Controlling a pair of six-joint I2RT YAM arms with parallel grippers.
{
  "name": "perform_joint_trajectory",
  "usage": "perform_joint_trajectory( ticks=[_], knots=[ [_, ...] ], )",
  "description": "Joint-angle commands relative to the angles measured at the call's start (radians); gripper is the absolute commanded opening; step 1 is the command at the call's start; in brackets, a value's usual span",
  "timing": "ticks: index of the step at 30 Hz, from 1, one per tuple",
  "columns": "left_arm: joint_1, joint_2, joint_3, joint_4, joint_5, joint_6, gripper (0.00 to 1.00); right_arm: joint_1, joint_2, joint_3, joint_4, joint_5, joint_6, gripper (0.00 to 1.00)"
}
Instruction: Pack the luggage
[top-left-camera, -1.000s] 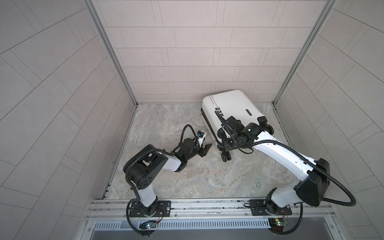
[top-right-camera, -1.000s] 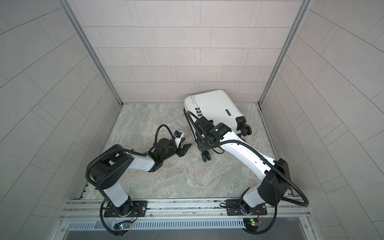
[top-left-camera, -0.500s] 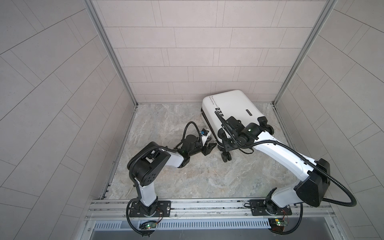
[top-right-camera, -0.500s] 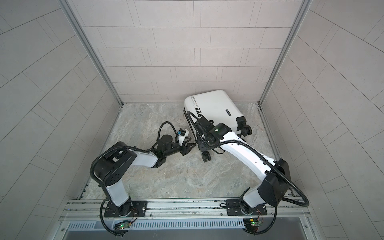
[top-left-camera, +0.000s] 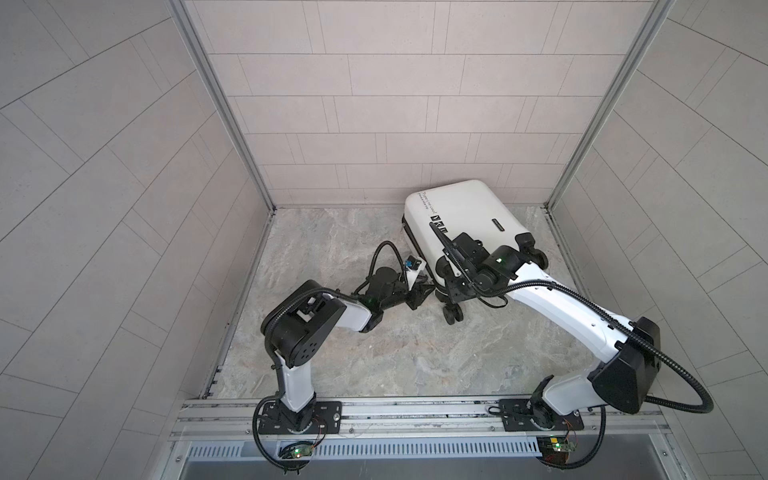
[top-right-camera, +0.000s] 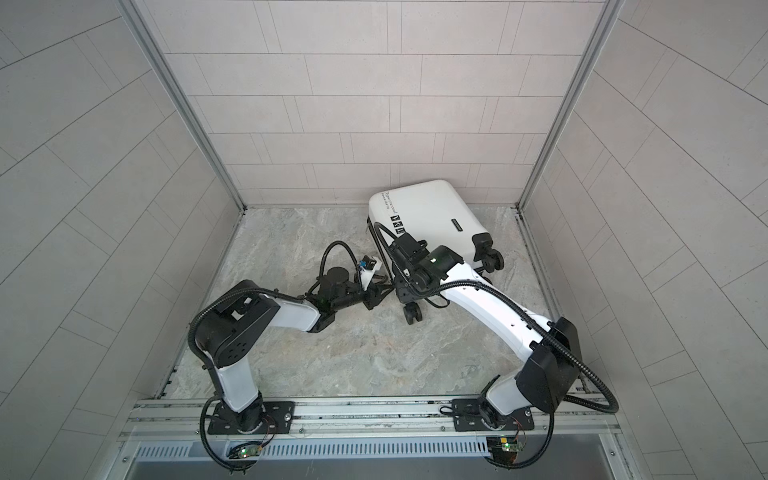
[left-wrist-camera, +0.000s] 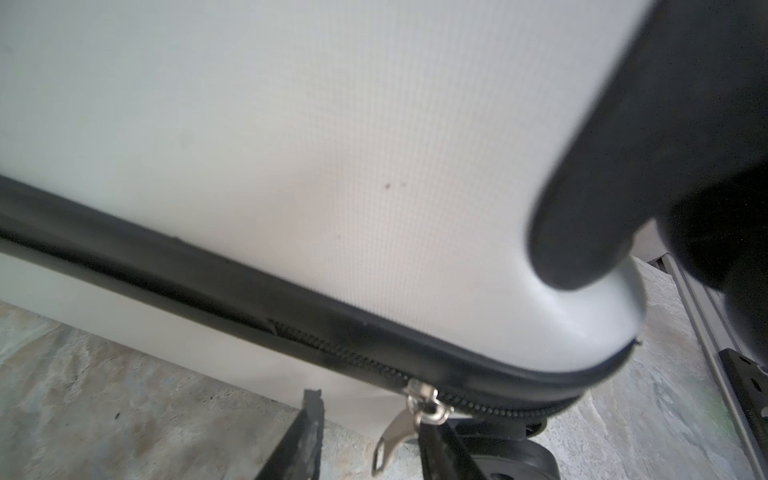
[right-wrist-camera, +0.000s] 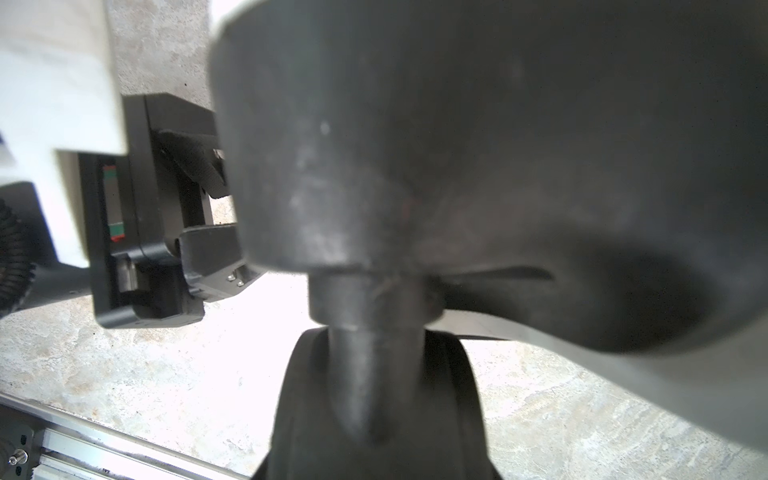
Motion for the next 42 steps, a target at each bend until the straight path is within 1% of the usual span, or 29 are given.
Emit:
perform_joint_trajectory(
  ticks=[1, 8, 11, 14, 17, 22, 23, 31, 37, 42],
  knots=[
    [-0.007, 0.015, 0.031, 0.027, 0.019, 0.007, 0.39, 0.002, -0.073, 0.051, -0.002, 0.025, 0.008, 0.18],
    [-0.009, 0.017, 0.036, 0.037, 0.004, 0.003, 0.3, 0.002, -0.074, 0.051, -0.004, 0.025, 0.013, 0.17],
    [-0.009, 0.017, 0.037, 0.042, 0.003, -0.002, 0.24, 0.002, -0.076, 0.051, -0.004, 0.024, 0.014, 0.16],
    [-0.01, 0.008, 0.036, 0.035, 0.004, 0.001, 0.11, 0.003, -0.077, 0.052, -0.004, 0.023, 0.016, 0.15],
    [-0.009, -0.019, 0.03, 0.003, 0.003, 0.015, 0.0, 0.002, -0.075, 0.058, 0.0, 0.021, 0.02, 0.12],
    [-0.017, -0.08, -0.01, -0.031, -0.024, 0.035, 0.0, 0.002, -0.06, 0.082, 0.018, 0.008, 0.033, 0.01],
    [-0.019, -0.093, -0.018, -0.04, -0.03, 0.04, 0.0, 0.002, -0.054, 0.09, 0.021, 0.006, 0.037, 0.0],
    [-0.072, -0.158, -0.046, -0.126, -0.06, 0.081, 0.0, 0.002, -0.022, 0.156, 0.061, -0.002, 0.056, 0.0],
    [-0.1, -0.181, -0.059, -0.134, -0.079, 0.075, 0.0, 0.002, 0.003, 0.195, 0.089, -0.03, 0.066, 0.0],
    [-0.116, -0.208, -0.072, -0.139, -0.094, 0.07, 0.0, 0.002, 0.031, 0.228, 0.097, -0.023, 0.06, 0.0]
  ],
)
